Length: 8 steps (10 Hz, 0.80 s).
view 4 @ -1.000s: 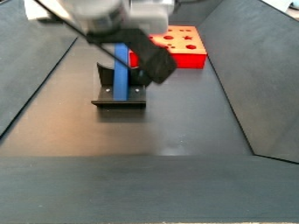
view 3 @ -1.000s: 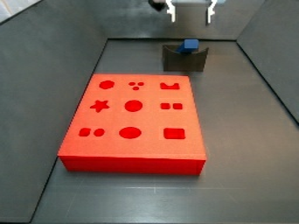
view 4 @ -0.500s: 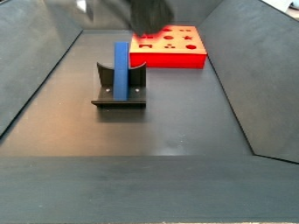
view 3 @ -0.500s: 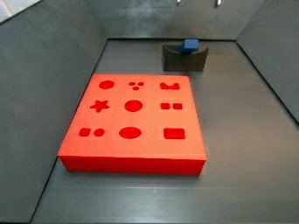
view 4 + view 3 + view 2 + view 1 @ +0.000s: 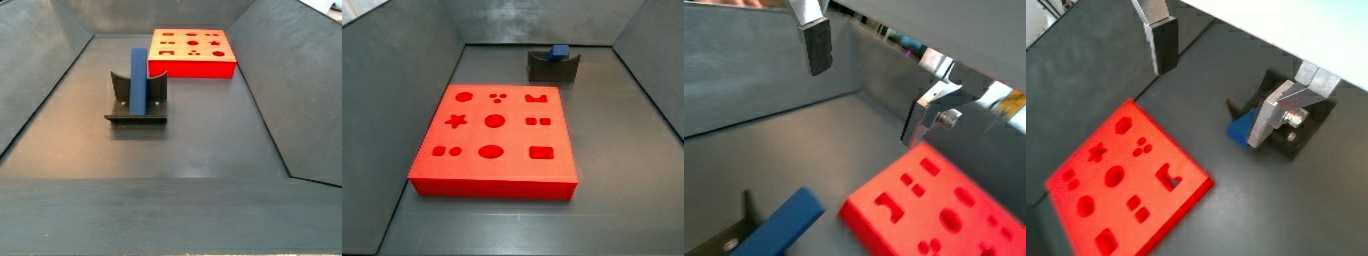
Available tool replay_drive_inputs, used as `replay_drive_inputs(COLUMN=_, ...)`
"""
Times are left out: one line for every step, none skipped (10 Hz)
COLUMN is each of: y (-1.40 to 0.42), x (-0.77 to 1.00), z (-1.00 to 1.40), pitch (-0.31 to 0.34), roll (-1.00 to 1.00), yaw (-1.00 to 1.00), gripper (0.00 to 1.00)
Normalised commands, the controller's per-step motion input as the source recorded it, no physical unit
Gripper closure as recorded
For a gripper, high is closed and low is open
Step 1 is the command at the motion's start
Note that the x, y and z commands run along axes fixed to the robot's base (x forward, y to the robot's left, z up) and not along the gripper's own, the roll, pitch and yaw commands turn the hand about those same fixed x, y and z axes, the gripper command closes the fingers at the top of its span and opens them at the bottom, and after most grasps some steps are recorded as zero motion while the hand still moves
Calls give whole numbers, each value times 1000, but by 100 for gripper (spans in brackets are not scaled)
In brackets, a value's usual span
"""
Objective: Pick up the rectangle object. Move up. Place the rectangle object on the fixture. Regrasp the rectangle object. Move to above the board. Insert the rectangle object.
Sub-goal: Regrasp the rectangle object.
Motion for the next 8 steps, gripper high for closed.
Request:
replay_drive_inputs(y=13, x=-20, z=6, pitch=23, roll=1000, yaw=24, gripper=0)
replay_drive_inputs(y=-9, x=-14, z=1, pitch=20, roll=1000, yaw=24, gripper=0)
replay_drive_inputs(y=-22, x=-14, z=13, pitch=17, roll=1000, yaw=25, gripper=0)
replay_drive_inputs(y=-18, x=-12, z=16, pitch=14, roll=1000, yaw=26, gripper=0)
replay_drive_inputs(y=-19, x=-3, z=11, pitch=9, roll=1000, yaw=28, gripper=0)
replay_drive_inputs(y=-21, x=0, z=9, pitch=8, roll=1000, yaw=29, gripper=0)
replay_drive_inputs(y=-17, x=2, z=9, pitch=9, roll=1000, yaw=31, gripper=0)
replay_drive_inputs(y=-17, x=2, z=8, pitch=14, roll=1000, yaw=32, gripper=0)
